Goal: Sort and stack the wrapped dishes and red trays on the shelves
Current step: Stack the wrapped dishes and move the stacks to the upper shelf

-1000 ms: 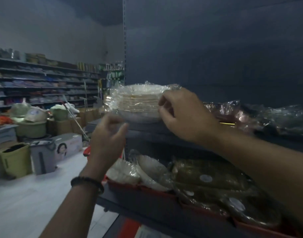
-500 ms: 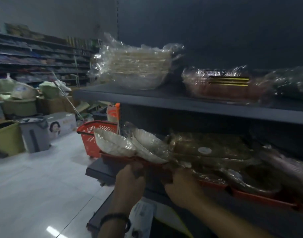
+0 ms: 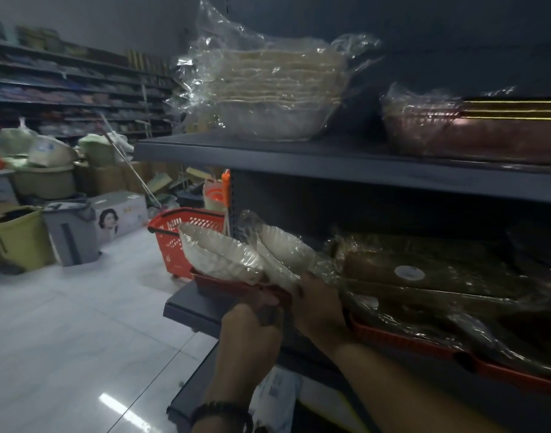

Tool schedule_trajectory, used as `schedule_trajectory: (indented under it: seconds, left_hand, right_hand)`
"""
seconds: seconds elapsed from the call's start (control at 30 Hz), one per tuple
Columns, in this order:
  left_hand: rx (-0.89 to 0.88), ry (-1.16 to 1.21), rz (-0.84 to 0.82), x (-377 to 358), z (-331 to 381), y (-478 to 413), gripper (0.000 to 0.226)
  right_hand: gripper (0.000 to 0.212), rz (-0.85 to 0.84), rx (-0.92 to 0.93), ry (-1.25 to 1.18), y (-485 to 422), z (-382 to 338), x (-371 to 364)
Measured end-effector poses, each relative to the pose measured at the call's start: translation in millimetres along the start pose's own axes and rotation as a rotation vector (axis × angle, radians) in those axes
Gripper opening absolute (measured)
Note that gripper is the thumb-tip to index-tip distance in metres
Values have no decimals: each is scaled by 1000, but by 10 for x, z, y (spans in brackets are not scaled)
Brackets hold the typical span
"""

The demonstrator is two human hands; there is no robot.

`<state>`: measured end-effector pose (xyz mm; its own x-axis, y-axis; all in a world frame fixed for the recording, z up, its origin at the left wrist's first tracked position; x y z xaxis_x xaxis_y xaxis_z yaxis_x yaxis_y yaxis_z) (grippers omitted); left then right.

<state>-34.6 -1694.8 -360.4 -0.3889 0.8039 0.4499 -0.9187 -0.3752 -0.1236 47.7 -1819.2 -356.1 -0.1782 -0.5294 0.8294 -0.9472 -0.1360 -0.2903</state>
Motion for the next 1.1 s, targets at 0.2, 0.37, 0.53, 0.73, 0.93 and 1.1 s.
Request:
schedule_trajectory:
  seconds: [0.2,0.37,0.53,0.73,0.93,1.1]
  left_hand:
    - [83,173,2,102,24,-45,16]
    - [131,288,44,189,45,-26,13]
    - [174,377,80,263,59,-29,9]
    - [108,536,103,445,135,62,40]
    - [82,635,111,769,181,437,74]
    - [160,745,-47,1125,364,655,83]
  right_hand:
    - [5,110,-101,-258,3,-87,26]
    - [27,304,-143,-584,58,-305,113]
    - [27,415,-157,-713,63,-331,-48]
    - [27,440,-24,-714,462,-481,39]
    - [24,333,155,-732,972,-623,161]
    - [26,211,293,-622,1349,-721,331]
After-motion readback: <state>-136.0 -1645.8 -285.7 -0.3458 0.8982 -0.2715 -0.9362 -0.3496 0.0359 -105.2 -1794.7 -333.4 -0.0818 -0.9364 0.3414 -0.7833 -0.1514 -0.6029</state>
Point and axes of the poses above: each hand's wrist, its own y-axis away from the middle knuckle, its own x-axis out of the back of the hand, z = x × y, the point moved 1 cm from there along -y, towards the middle knuckle, and after that the axes turned 8 degrees about x, right-handed, at the moved point
